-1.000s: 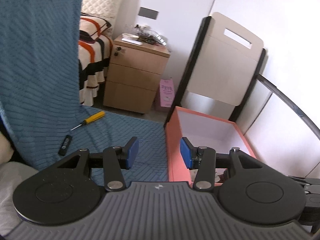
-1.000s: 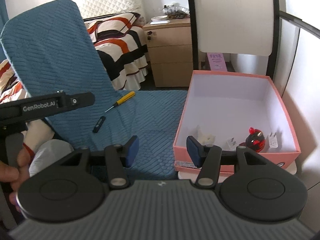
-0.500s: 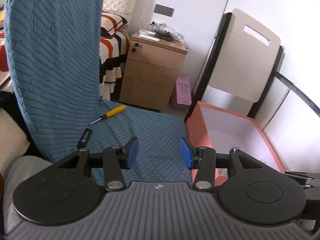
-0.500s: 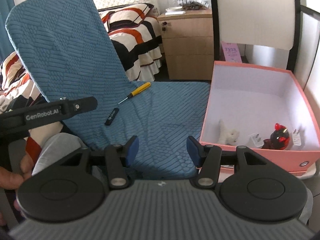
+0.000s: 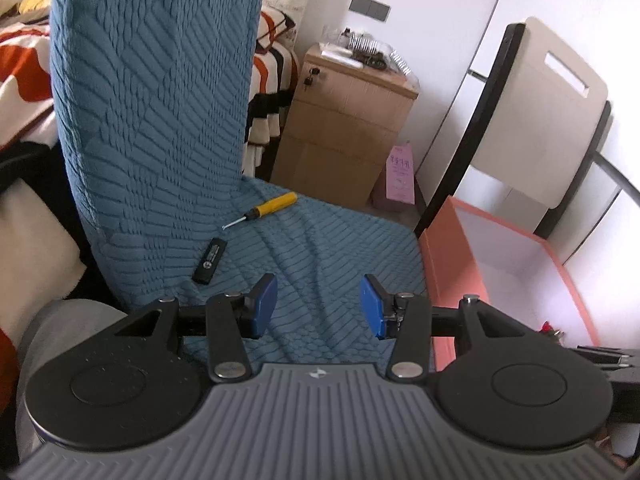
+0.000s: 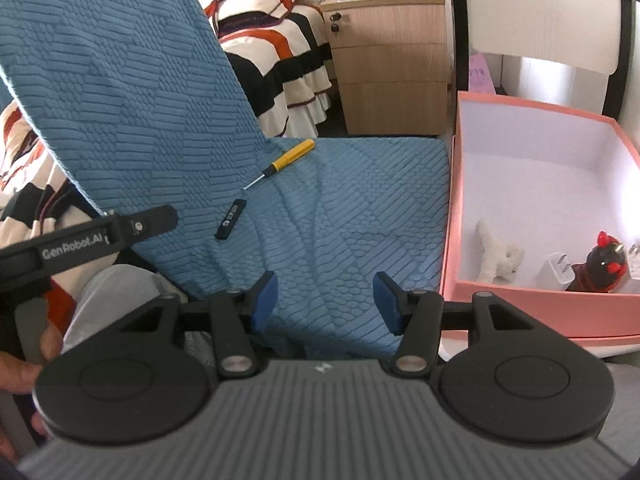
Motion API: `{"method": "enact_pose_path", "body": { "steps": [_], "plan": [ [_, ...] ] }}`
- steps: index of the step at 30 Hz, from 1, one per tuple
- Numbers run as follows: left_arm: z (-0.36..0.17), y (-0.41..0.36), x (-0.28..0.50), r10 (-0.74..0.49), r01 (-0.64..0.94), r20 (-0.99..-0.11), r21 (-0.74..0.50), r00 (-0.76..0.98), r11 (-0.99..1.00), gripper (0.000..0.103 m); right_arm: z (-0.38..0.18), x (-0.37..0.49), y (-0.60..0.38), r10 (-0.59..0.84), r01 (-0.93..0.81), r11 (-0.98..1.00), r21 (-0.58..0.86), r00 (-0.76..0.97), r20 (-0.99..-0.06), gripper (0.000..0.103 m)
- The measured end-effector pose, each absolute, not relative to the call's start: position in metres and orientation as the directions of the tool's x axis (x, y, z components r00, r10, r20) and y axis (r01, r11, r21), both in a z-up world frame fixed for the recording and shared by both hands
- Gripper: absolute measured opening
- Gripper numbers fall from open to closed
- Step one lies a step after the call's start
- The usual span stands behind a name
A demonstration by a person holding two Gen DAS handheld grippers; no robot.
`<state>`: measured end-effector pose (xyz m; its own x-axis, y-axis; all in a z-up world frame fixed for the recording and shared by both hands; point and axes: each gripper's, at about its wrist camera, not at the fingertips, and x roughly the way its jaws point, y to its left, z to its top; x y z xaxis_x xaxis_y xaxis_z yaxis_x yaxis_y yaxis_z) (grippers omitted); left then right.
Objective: Organize rigid objects
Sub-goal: 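Withdraw both tools from the box back toward the blanket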
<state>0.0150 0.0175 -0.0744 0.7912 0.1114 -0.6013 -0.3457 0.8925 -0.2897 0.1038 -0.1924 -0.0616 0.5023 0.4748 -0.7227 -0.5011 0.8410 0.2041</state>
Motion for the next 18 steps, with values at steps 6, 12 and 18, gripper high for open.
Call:
{"method": "enact_pose_path", "body": {
  "steps": [6, 12, 18],
  "plan": [
    [-0.098, 0.034, 0.035, 0.090, -0.347, -0.614, -0.313, 0.784, 0.884, 0.058, -0.073, 0.121, -0.177, 0.457, -0.466, 0.858, 0.216, 0.500, -0.736, 0.056],
    [-0.122, 0.045, 0.065, 0.102, -0.355, -0.613, -0.306, 0.783, 0.883, 0.063, -0.087, 0.148, -0.164, 0.447, -0.419, 0.875, 0.245, 0.499, -0.743, 0.056],
    [-0.148, 0.059, 0.102, 0.131, -0.381, -0.616, -0.295, 0.777, 0.876, 0.063, -0.106, 0.177, -0.150, 0.416, -0.408, 0.888, 0.212, 0.515, -0.750, 0.056]
  ]
}}
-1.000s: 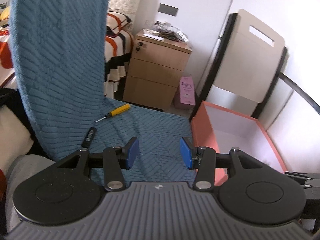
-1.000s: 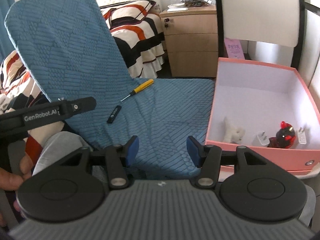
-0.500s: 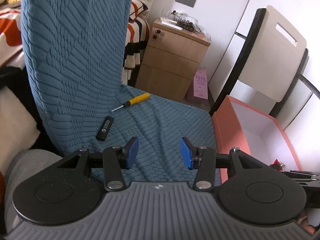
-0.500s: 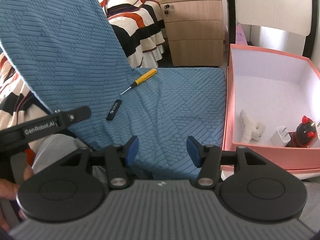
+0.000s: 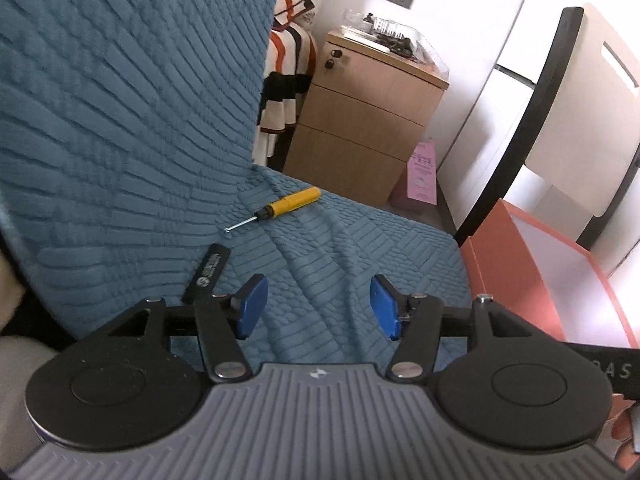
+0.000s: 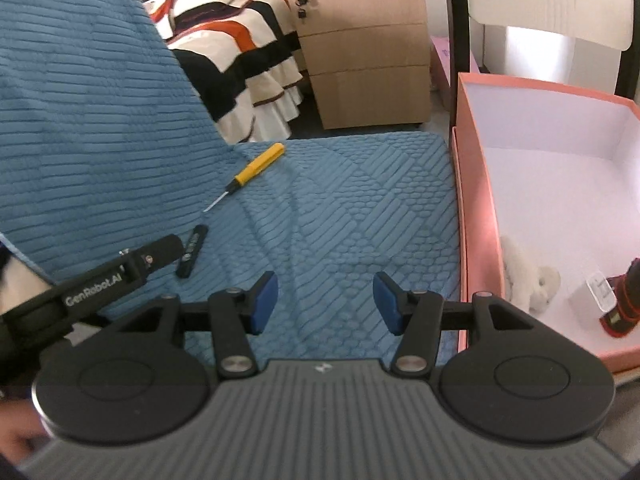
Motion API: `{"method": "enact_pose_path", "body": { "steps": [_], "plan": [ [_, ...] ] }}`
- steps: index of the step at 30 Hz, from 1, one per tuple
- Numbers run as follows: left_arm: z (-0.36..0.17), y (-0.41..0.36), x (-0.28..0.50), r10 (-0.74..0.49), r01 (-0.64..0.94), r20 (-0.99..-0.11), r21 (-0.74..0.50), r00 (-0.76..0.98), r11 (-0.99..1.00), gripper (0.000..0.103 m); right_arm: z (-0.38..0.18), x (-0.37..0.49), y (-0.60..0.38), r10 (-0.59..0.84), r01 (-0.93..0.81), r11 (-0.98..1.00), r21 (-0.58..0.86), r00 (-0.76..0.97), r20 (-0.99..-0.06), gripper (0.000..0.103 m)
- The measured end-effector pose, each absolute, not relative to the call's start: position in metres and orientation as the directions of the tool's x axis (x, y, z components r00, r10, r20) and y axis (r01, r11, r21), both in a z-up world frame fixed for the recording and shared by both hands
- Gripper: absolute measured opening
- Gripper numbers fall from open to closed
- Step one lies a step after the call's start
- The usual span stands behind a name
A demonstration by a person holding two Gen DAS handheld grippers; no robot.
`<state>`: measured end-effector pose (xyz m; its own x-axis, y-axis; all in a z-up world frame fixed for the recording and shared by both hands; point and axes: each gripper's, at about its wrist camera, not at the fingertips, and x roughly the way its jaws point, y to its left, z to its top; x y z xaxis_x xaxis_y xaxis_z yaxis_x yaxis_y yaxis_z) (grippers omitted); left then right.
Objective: Organize rigid objects
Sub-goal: 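Withdraw both tools from the box back toward the blanket, then lower left tool to black USB stick while right tool approaches yellow screwdriver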
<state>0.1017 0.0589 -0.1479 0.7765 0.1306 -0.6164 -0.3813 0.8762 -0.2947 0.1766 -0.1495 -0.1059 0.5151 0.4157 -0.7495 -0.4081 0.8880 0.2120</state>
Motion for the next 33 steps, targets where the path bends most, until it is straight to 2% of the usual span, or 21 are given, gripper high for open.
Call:
{"method": "enact_pose_path", "body": {
  "steps": [4, 9, 20, 25, 33],
  "plan": [
    [-0.165, 0.068, 0.119, 0.178, -0.414, -0.635, -0.244, 0.752, 0.877, 0.063, -0.120, 0.194, -0.137, 0.399, -0.399, 0.894, 0.202, 0.508, -0.763, 0.056],
    [-0.193, 0.083, 0.139, 0.166, -0.448, -0.691, -0.249, 0.704, 0.859, 0.063, -0.132, 0.216, -0.122, 0.390, -0.405, 0.894, 0.190, 0.496, -0.775, 0.056],
    [-0.215, 0.108, 0.166, 0.216, -0.486, -0.710, -0.199, 0.670, 0.851, 0.063, -0.156, 0.270, -0.077, 0.383, -0.430, 0.886, 0.172, 0.472, -0.794, 0.056],
    [-0.224, 0.125, 0.172, 0.240, -0.530, -0.732, -0.192, 0.638, 0.826, 0.063, -0.165, 0.293, -0.051, 0.407, -0.452, 0.871, 0.190, 0.452, -0.794, 0.070],
    [-0.238, 0.133, 0.177, 0.265, -0.563, -0.759, -0.159, 0.595, 0.811, 0.063, -0.181, 0.326, -0.003, 0.438, -0.462, 0.855, 0.236, 0.399, -0.806, 0.070]
  ]
}}
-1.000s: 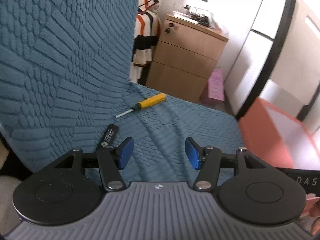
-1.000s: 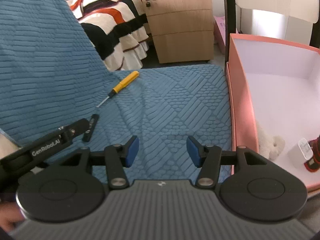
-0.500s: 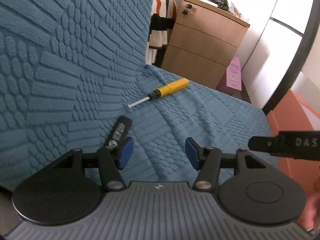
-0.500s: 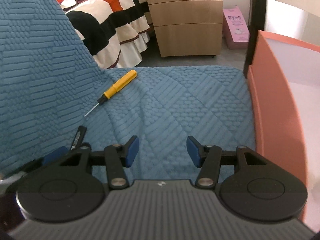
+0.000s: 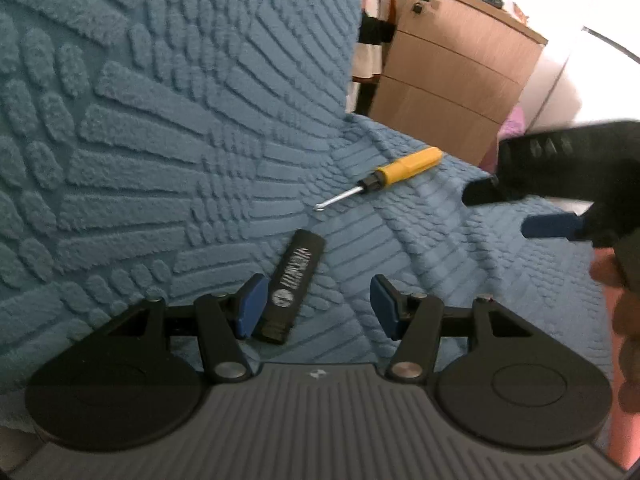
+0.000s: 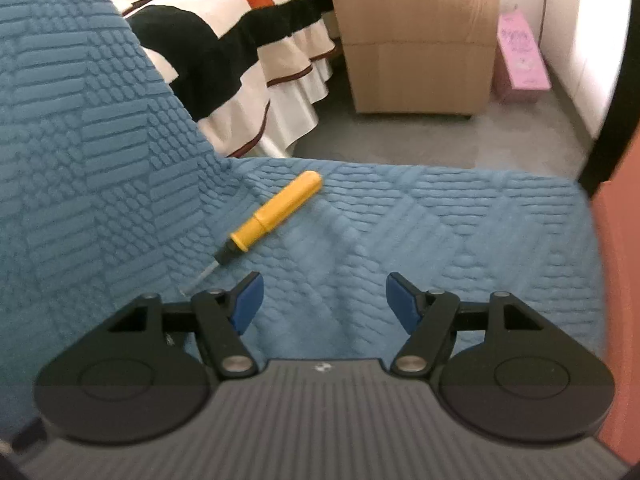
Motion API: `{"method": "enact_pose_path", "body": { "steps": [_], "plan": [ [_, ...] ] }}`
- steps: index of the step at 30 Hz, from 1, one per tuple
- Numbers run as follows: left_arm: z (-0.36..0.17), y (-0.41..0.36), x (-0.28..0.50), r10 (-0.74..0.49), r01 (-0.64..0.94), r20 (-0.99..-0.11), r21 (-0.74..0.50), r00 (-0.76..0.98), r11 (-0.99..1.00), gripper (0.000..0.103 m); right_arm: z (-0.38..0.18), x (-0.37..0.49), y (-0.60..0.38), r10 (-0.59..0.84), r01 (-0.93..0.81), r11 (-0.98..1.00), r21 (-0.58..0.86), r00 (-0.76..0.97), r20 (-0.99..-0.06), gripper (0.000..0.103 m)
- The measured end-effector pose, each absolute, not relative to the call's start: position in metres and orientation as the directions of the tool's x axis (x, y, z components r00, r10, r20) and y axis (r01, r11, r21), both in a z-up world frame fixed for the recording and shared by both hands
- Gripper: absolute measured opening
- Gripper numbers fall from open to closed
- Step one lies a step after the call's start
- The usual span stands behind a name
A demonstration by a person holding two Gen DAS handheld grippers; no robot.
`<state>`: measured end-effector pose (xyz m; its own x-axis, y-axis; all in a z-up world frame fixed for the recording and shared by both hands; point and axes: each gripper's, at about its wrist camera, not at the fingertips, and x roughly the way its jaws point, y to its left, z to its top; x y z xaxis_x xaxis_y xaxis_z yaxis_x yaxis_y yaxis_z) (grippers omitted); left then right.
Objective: Organize rigid objects
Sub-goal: 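Lower left tool to black USB stick while right tool approaches yellow screwdriver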
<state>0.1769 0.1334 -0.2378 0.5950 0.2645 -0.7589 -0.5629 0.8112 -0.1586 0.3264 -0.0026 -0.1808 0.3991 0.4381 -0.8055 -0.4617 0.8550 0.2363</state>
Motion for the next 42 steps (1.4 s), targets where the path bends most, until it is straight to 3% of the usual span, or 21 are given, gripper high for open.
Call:
{"method": "enact_pose_path", "body": {
  "steps": [8, 17, 23, 31, 42],
  "plan": [
    [-0.248, 0.147, 0.179, 0.237, -0.585, -0.789, -0.183, 0.567, 0.790, 0.059, -0.199, 0.343, 0.050, 0.468, -0.447, 0.841, 0.304, 0.319, -0.824, 0.067],
    [-0.254, 0.148, 0.176, 0.247, -0.606, -0.782, -0.201, 0.573, 0.769, 0.057, -0.212, 0.346, 0.092, 0.411, -0.491, 0.840, 0.233, 0.293, -0.863, 0.060],
    [-0.255, 0.143, 0.172, 0.252, -0.606, -0.781, -0.196, 0.572, 0.771, 0.034, -0.211, 0.351, 0.111, 0.369, -0.530, 0.830, 0.171, 0.293, -0.882, 0.059],
    [-0.253, 0.148, 0.167, 0.193, -0.585, -0.780, -0.255, 0.595, 0.770, 0.026, -0.205, 0.353, 0.115, 0.283, -0.558, 0.828, 0.047, 0.344, -0.895, 0.023],
    [-0.244, 0.154, 0.154, 0.124, -0.558, -0.772, -0.328, 0.623, 0.762, 0.012, -0.198, 0.357, 0.067, 0.216, -0.536, 0.844, -0.033, 0.394, -0.893, 0.021]
  ]
}}
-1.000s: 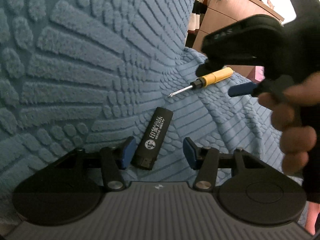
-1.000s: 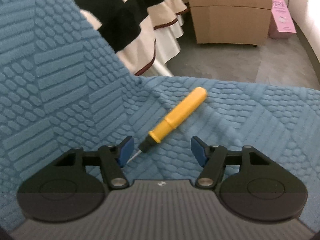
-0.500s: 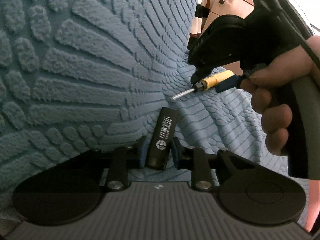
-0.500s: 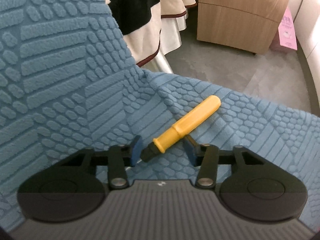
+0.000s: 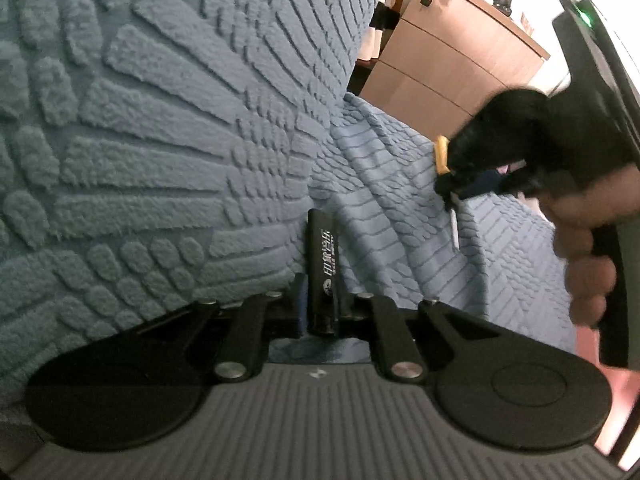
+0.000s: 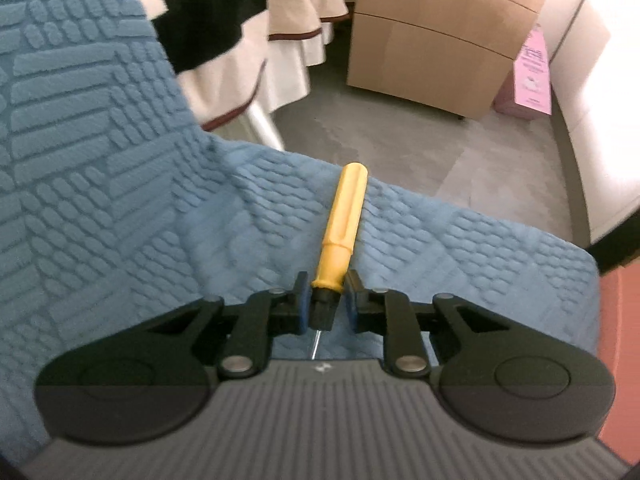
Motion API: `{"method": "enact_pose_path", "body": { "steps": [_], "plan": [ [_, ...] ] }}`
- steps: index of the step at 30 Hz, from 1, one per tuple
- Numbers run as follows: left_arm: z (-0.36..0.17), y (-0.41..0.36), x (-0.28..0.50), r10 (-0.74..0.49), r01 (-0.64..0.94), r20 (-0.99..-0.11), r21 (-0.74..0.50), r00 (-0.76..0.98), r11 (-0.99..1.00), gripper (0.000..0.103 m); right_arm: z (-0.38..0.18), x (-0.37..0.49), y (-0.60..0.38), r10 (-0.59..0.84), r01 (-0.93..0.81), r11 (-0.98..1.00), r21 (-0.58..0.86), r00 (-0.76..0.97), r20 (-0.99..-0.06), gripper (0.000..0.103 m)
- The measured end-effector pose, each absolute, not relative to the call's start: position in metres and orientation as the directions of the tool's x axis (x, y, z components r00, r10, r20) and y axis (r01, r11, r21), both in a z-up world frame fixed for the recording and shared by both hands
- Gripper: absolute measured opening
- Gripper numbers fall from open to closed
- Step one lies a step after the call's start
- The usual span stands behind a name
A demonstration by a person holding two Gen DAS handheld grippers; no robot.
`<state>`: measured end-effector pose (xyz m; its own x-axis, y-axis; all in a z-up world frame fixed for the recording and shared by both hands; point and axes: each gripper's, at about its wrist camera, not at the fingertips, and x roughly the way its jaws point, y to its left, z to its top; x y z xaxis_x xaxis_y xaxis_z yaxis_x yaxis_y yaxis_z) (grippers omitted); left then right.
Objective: Organize rigid objects
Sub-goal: 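Lower left tool to black USB stick while right tool approaches yellow screwdriver, then close left gripper on USB stick while right gripper grasps screwdriver handle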
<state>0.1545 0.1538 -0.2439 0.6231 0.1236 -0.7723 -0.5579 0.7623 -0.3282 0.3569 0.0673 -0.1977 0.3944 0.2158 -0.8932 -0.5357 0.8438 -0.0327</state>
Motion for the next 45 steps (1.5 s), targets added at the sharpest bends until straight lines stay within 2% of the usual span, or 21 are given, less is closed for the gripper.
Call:
{"method": "enact_pose_path", "body": {
  "steps": [13, 22, 45],
  "plan": [
    [-0.239, 0.138, 0.159, 0.067, -0.519, -0.750, -0.387, 0.657, 0.762, 0.005, -0.186, 0.316, 0.008, 0.188, -0.574, 0.812, -0.105, 0.428, -0.884, 0.021],
    [-0.233, 0.118, 0.167, 0.006, -0.469, -0.732, -0.430, 0.681, 0.772, 0.004, -0.188, 0.283, -0.037, 0.197, -0.567, 0.819, -0.083, 0.414, -0.889, 0.021],
    [-0.239, 0.080, 0.174, 0.026, -0.426, -0.757, -0.339, 0.653, 0.839, 0.004, -0.204, 0.215, -0.101, 0.196, -0.491, 0.868, -0.066, 0.463, -0.864, 0.022]
  ]
}}
